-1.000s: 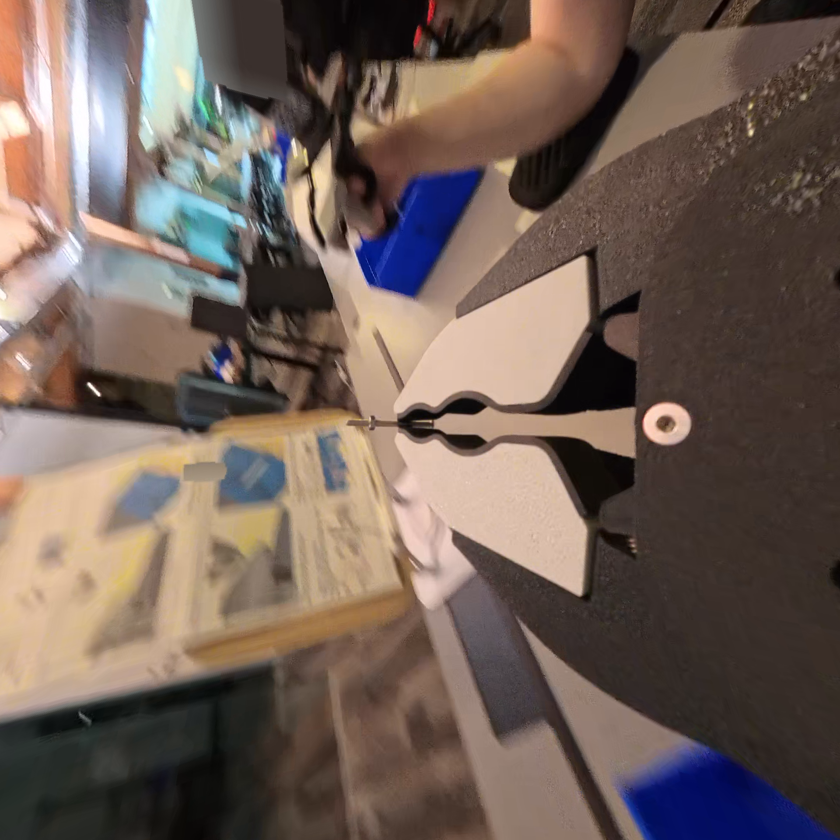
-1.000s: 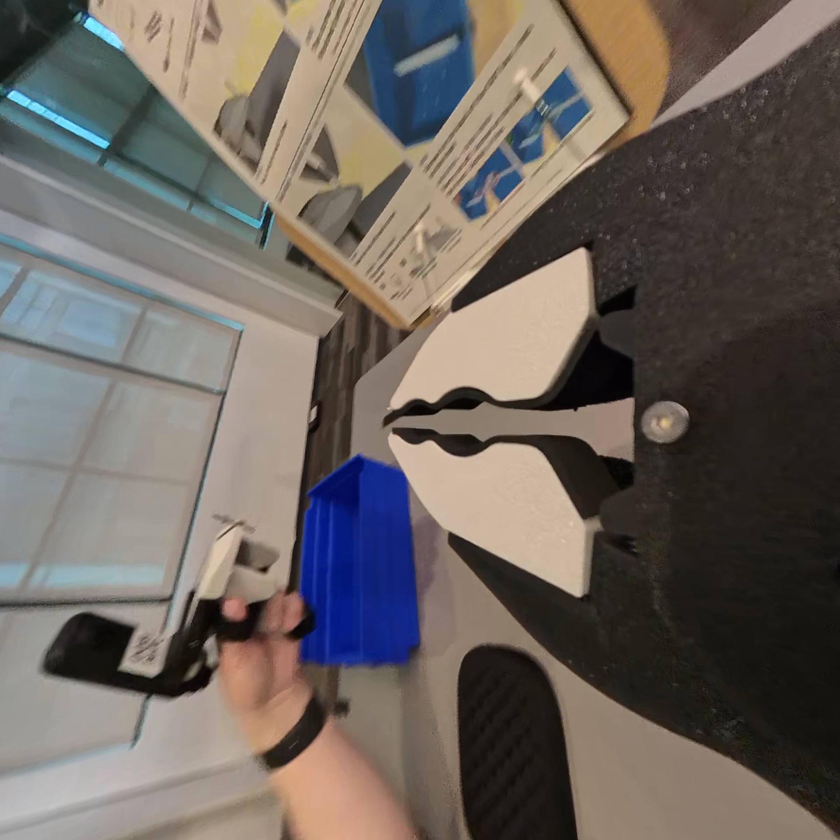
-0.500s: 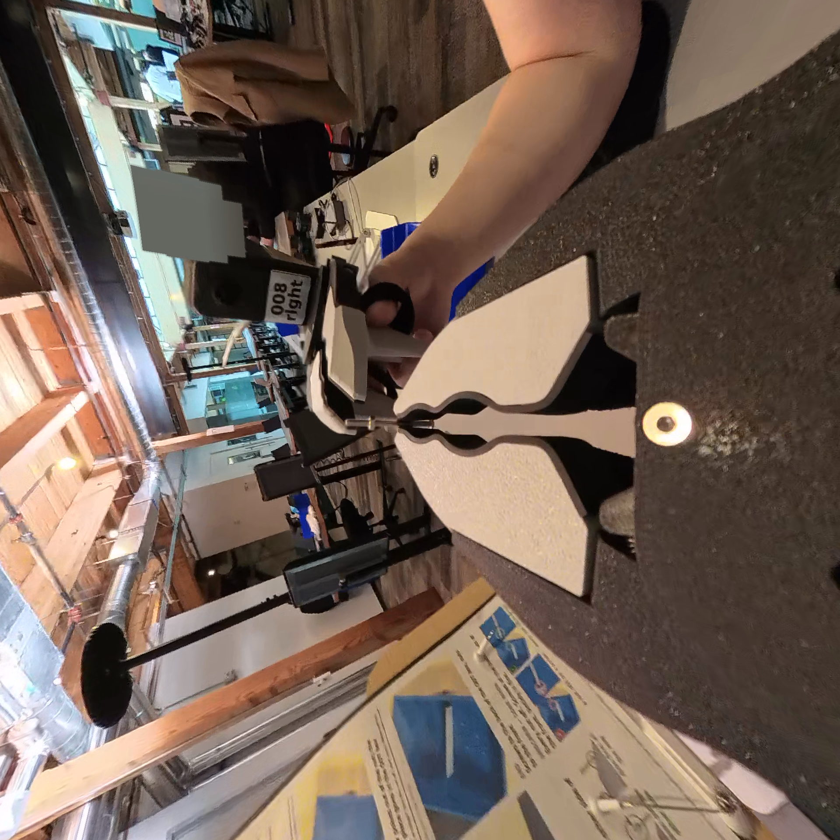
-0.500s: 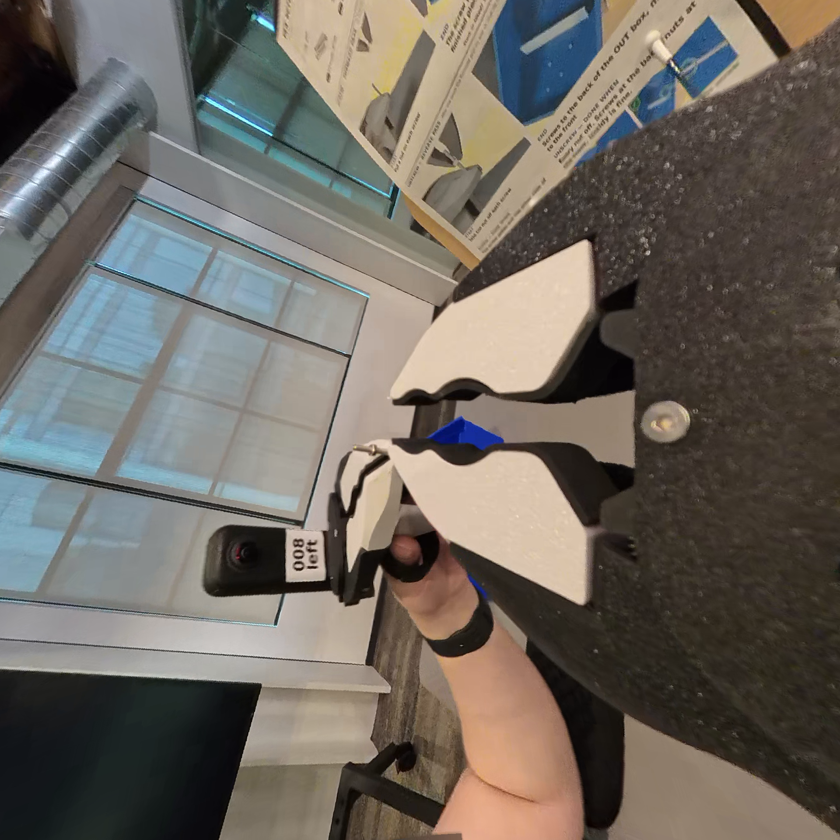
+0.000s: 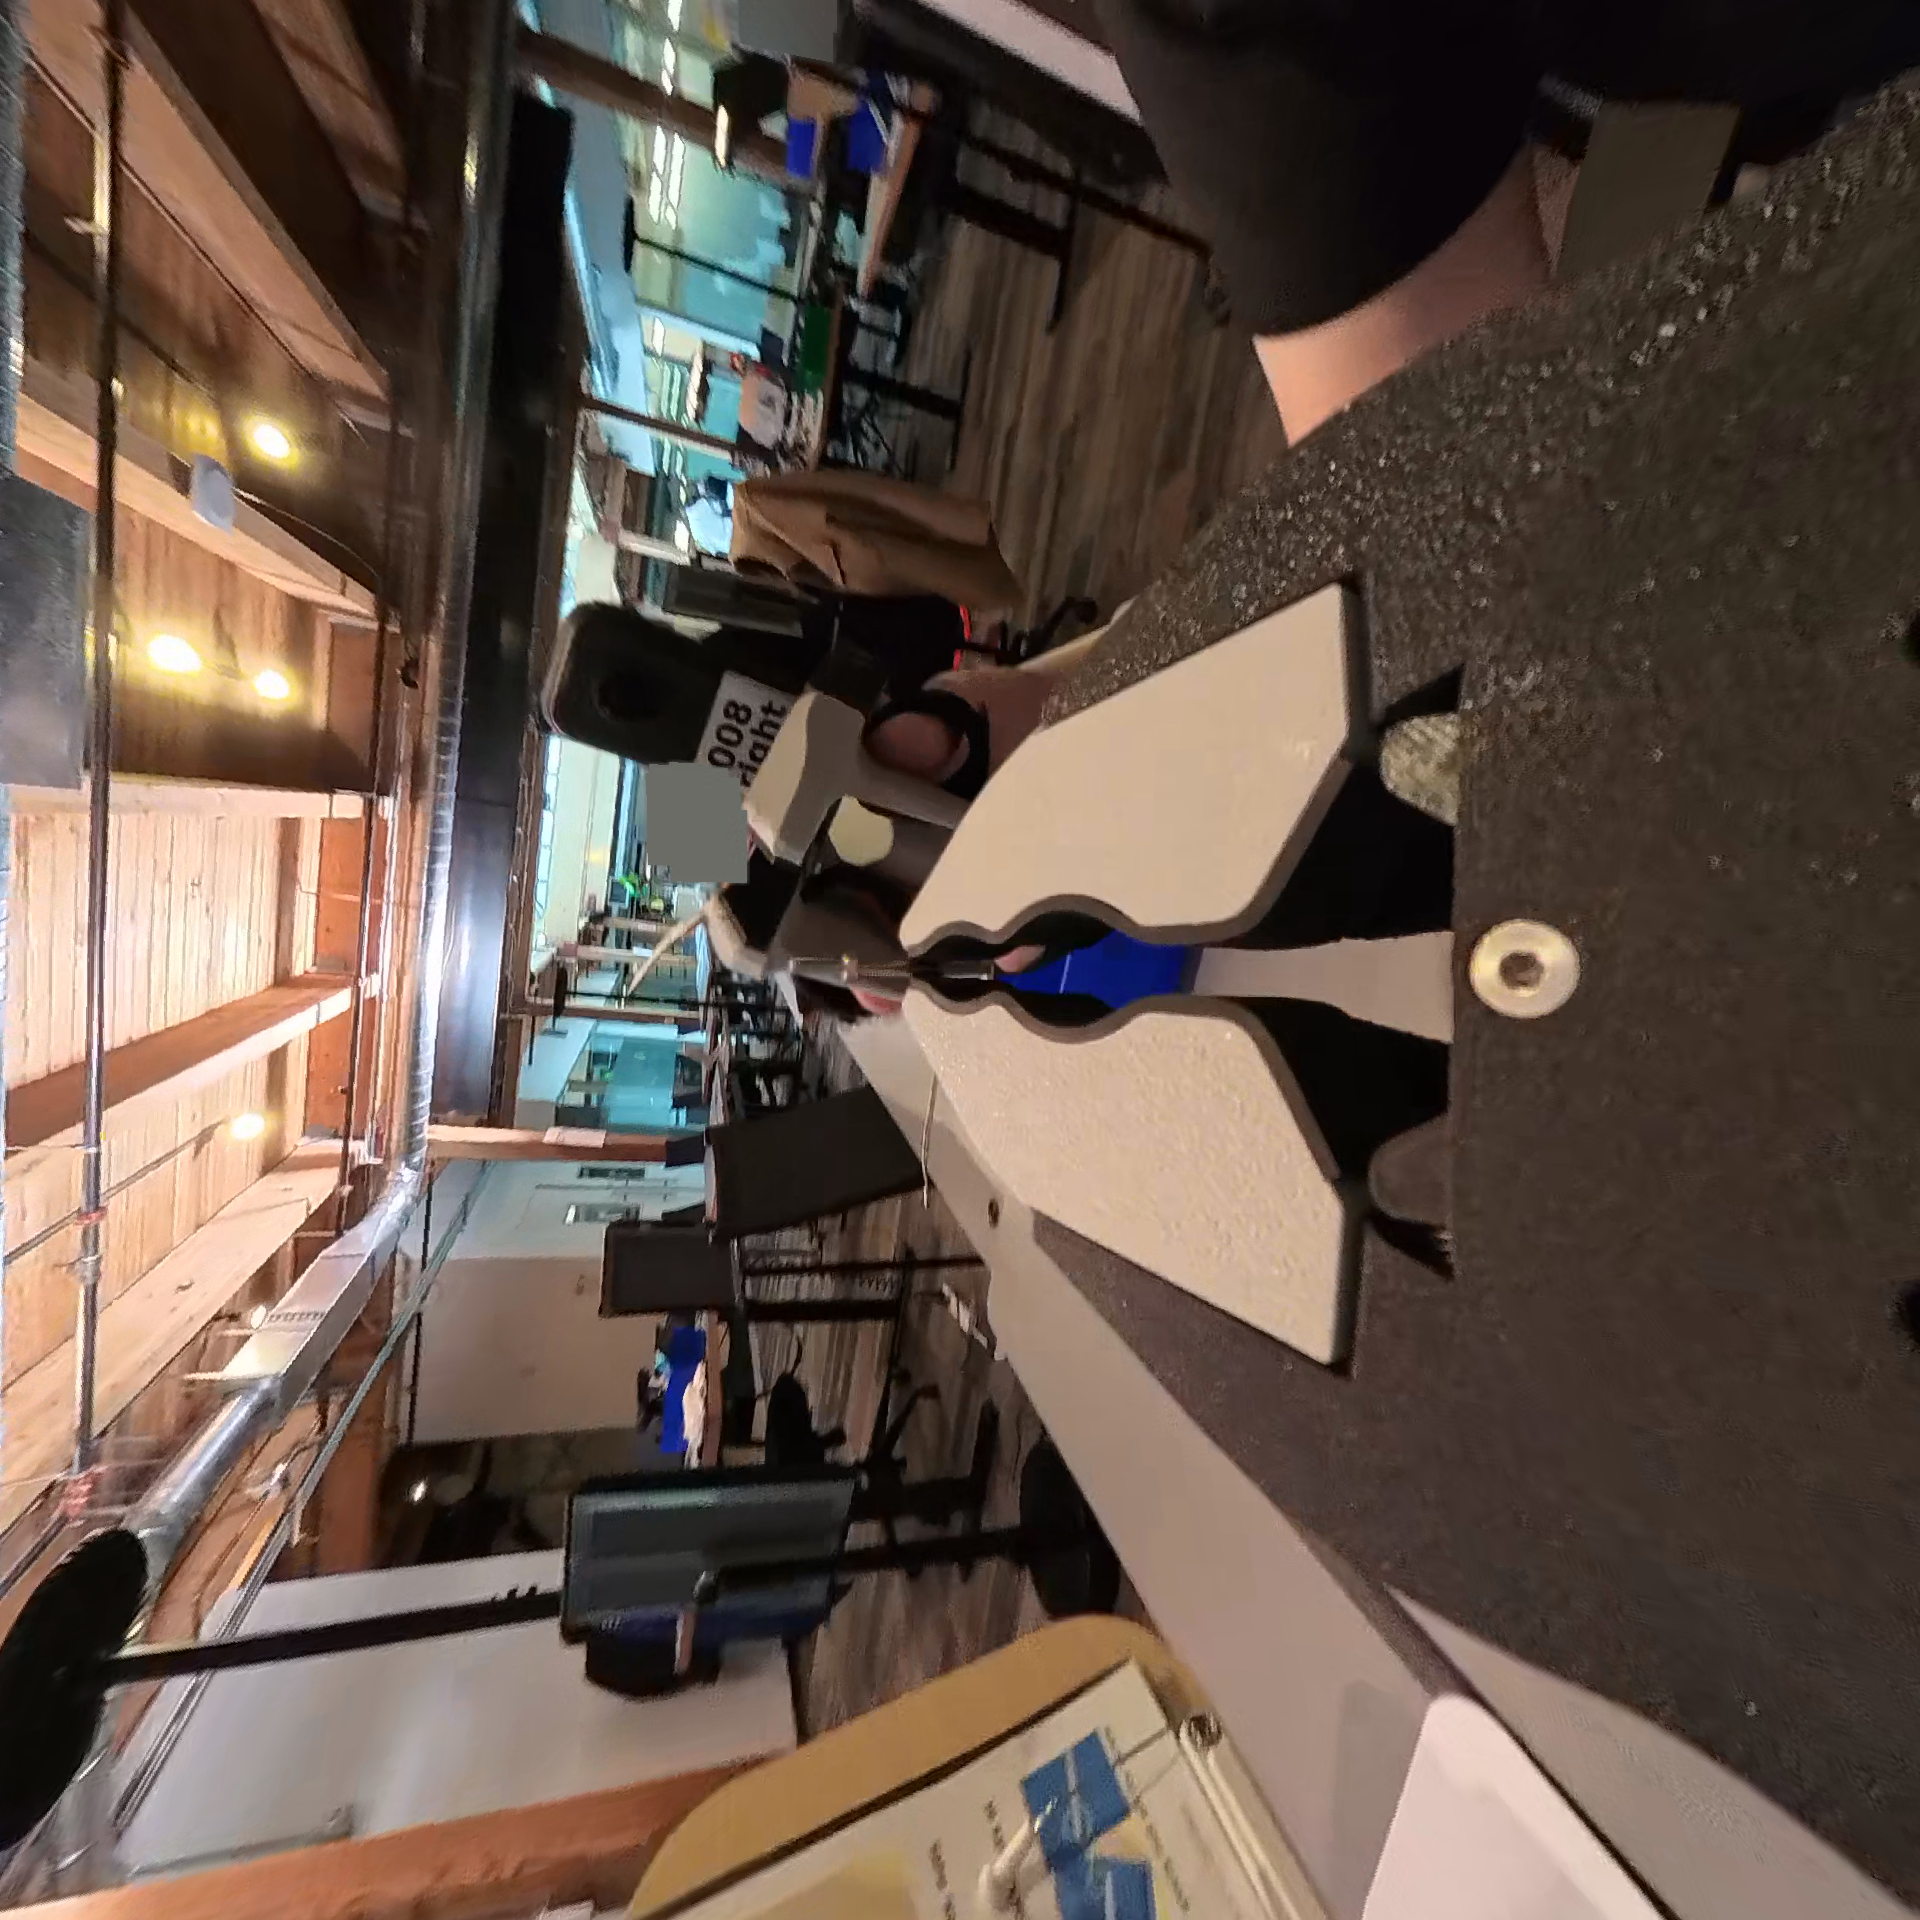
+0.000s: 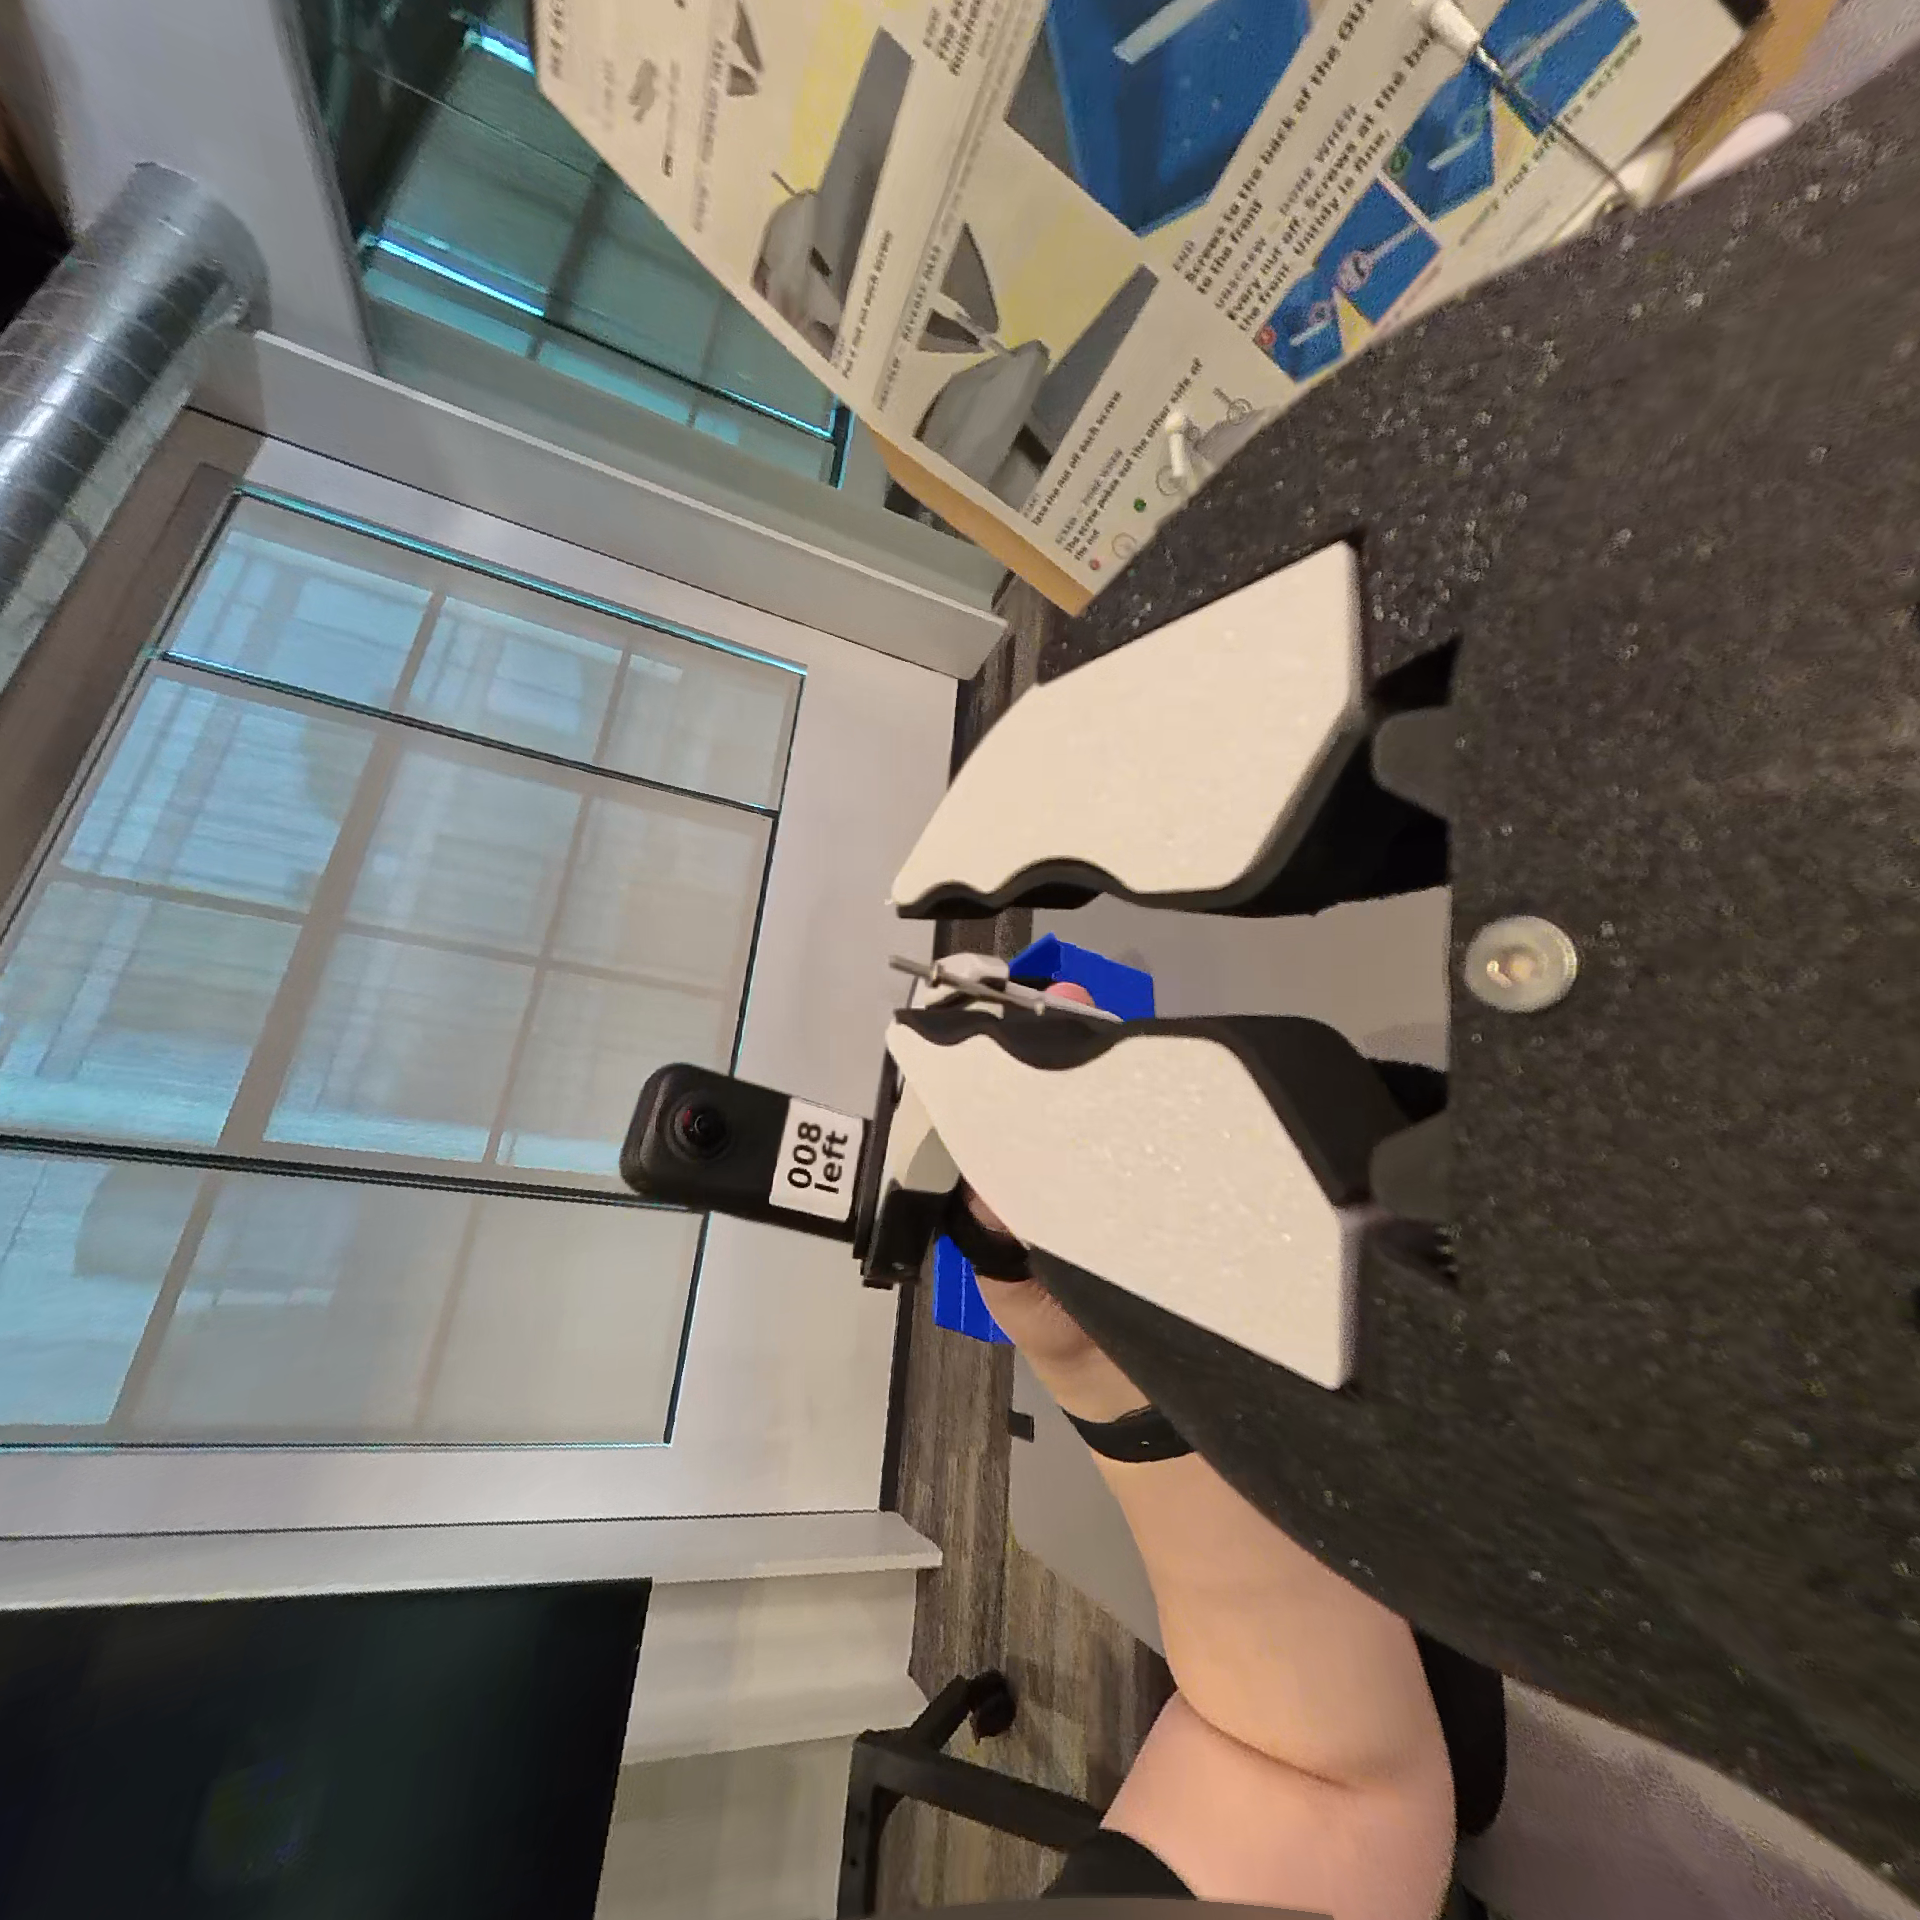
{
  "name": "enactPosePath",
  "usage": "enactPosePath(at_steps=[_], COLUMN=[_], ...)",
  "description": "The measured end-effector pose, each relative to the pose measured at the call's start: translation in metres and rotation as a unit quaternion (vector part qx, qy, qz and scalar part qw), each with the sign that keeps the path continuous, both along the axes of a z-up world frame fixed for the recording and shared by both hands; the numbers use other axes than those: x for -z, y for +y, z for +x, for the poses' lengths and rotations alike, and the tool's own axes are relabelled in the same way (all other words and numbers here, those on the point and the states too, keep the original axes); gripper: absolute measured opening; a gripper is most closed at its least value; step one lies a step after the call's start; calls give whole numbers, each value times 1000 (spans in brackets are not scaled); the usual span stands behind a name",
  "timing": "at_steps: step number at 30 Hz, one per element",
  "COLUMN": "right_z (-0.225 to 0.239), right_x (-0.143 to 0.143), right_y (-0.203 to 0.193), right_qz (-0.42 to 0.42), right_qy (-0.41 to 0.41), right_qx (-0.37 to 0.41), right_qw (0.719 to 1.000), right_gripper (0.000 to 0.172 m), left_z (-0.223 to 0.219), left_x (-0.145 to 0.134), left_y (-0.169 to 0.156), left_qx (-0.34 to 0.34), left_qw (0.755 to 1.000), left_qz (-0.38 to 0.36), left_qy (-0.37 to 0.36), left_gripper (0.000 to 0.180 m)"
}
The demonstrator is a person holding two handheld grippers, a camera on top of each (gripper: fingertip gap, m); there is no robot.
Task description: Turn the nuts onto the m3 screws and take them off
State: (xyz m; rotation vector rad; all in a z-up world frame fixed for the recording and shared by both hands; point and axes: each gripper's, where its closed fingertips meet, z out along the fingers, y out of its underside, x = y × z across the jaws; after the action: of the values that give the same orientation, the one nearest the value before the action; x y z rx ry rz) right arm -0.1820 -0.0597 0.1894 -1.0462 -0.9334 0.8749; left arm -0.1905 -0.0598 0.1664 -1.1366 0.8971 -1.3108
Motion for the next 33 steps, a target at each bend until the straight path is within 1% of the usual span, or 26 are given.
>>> enactPosePath(at_steps=[2, 5, 12, 17, 19, 26, 29, 33], right_z=[-5, -12, -12, -15, -16, -16, -17, -17], right_x=[7, 13, 11, 17, 17, 21, 24, 25], right_y=[4, 8, 10, 9, 5, 4, 6, 6], right_qz=[-13, -25, -69, -69, -64, -82, -89, -95], right_qy=[-3, -7, 36, 13, 10, -5, -10, -12], right_qx=[-4, -12, -51, -56, -68, -75, -71, -79], right_qw=[1000, 1000, 996, 996, 996, 994, 993, 992], right_gripper=[15, 16, 14, 10, 3, 2, 2, 2], left_z=[-1, 0, 3, 3, 3, 5, 7, 10], left_x=[3, 9, 12, 11, 11, 15, 18, 21], left_y=[0, 2, -2, -1, -2, -2, 1, 0], left_qx=[16, 11, 14, 7, 4, 5, -6, -7], left_qw=[1000, 1000, 1000, 1000, 999, 999, 999, 998], left_qz=[-12, -9, 4, 8, 13, 12, 13, 19], left_qy=[-6, 9, 26, 27, 32, 42, 51, 62], left_gripper=[2, 2, 2, 2, 2, 3, 11, 9])
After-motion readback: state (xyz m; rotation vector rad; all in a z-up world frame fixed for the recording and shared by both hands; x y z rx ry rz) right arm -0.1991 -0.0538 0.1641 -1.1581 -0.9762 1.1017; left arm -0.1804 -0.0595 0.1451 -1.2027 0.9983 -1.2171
